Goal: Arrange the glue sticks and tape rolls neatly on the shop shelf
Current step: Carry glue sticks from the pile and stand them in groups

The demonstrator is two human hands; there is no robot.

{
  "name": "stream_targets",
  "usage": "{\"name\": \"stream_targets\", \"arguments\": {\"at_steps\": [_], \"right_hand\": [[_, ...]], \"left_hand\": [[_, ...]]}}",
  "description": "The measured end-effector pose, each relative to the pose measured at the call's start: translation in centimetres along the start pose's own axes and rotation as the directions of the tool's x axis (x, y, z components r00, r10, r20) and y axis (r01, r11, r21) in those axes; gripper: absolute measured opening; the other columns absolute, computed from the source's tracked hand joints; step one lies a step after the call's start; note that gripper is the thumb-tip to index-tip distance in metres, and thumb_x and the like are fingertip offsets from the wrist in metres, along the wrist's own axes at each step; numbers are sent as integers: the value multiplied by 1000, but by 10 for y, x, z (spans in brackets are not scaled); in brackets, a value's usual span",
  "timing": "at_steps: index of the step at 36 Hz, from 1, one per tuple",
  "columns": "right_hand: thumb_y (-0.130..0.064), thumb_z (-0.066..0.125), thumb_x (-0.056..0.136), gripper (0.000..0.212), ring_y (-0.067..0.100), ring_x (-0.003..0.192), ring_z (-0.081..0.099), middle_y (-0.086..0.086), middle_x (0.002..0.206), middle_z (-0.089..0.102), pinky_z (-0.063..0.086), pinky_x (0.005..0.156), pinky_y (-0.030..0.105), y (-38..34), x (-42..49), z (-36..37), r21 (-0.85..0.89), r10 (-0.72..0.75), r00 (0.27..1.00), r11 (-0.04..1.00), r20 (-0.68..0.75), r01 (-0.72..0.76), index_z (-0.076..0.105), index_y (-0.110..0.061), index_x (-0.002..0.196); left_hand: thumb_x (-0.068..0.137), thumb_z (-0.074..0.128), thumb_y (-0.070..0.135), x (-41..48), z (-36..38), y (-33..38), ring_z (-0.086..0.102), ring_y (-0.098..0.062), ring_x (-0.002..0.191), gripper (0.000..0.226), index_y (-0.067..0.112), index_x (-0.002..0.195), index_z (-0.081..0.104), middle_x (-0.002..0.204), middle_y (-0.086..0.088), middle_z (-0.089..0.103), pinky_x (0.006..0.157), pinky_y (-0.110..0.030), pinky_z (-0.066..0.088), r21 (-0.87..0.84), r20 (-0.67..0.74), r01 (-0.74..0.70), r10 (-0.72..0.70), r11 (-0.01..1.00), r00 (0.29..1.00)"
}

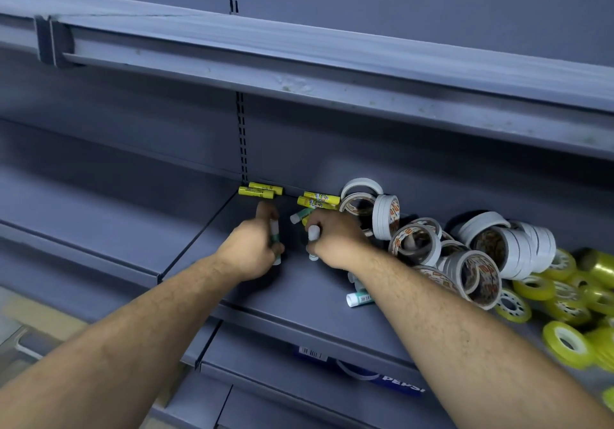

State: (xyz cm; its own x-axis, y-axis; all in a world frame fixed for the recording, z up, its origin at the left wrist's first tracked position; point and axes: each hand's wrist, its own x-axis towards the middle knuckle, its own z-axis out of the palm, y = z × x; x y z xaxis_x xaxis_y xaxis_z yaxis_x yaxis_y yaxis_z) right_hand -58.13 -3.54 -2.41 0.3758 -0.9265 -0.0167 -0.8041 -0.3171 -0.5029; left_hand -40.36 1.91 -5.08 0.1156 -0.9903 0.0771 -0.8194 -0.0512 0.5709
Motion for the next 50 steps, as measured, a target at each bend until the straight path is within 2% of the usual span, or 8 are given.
{"name": "stream_targets", "arguments": {"at_steps": [8,12,15,21,28,39,45,50], "right_hand": [[-14,68,87,40,18,92,68,-3,106,72,58,81,32,5,-5,12,183,30,998,983,-47,-21,68,-37,120],[-11,64,93,46,-5,59,58,-10,96,63,42,53,8,1,-10,7,245,-1,999,969,-50,13,64,-38,131],[-16,68,92,53,9,74,62,-11,103,66,50,59,20,-5,-12,-1,254,38,993,967,-107,-10,57,-42,137],[-14,70,85,26,14,84,65,-10,90,69,52,68,22,-9,-26,-16,255,89,974,966,-207,-34,61,-36,96],[-15,61,87,25,19,88,66,-3,98,72,54,76,29,-3,-54,-45,128,129,936,988,-328,-91,68,-29,106],[-13,68,87,35,17,99,65,-2,109,71,52,86,28,59,-161,-100,175,210,852,974,-479,-142,68,-23,120],[-10,72,83,32,17,85,67,-4,93,72,56,80,36,123,-248,-131,248,297,784,950,-546,-188,71,-28,109],[-9,69,86,32,9,71,57,-14,80,61,51,69,26,182,-341,-163,262,364,723,931,-587,-256,72,-28,110]], "left_hand": [[88,68,15,-3,-3,1,58,-15,74,33,24,112,48,90,-1,61,53,-15,41,-145,-53,-25,17,989,998],[82,75,12,-1,-6,5,60,-12,81,27,28,98,62,88,7,65,56,-5,38,-296,-126,-31,-7,955,992],[79,77,8,3,-10,13,63,-8,82,28,29,93,65,87,12,67,58,-5,41,-406,-141,-41,-18,913,990],[81,74,3,12,-12,30,63,10,72,35,29,102,63,87,14,69,60,-9,47,-527,-104,-96,48,845,993],[81,71,2,17,-11,78,62,13,73,34,34,85,65,83,20,67,63,-6,46,-497,-76,-172,154,850,985],[80,75,5,-24,35,179,68,-6,87,34,33,99,69,92,10,71,86,-31,56,-482,-35,-373,408,793,912],[81,75,-1,-78,88,263,63,0,63,39,35,96,71,79,6,70,64,-22,56,-500,-19,-447,507,742,862],[80,77,1,-129,145,342,69,-21,82,37,33,98,73,87,-1,74,77,-35,58,-532,35,-474,578,701,816]]}}
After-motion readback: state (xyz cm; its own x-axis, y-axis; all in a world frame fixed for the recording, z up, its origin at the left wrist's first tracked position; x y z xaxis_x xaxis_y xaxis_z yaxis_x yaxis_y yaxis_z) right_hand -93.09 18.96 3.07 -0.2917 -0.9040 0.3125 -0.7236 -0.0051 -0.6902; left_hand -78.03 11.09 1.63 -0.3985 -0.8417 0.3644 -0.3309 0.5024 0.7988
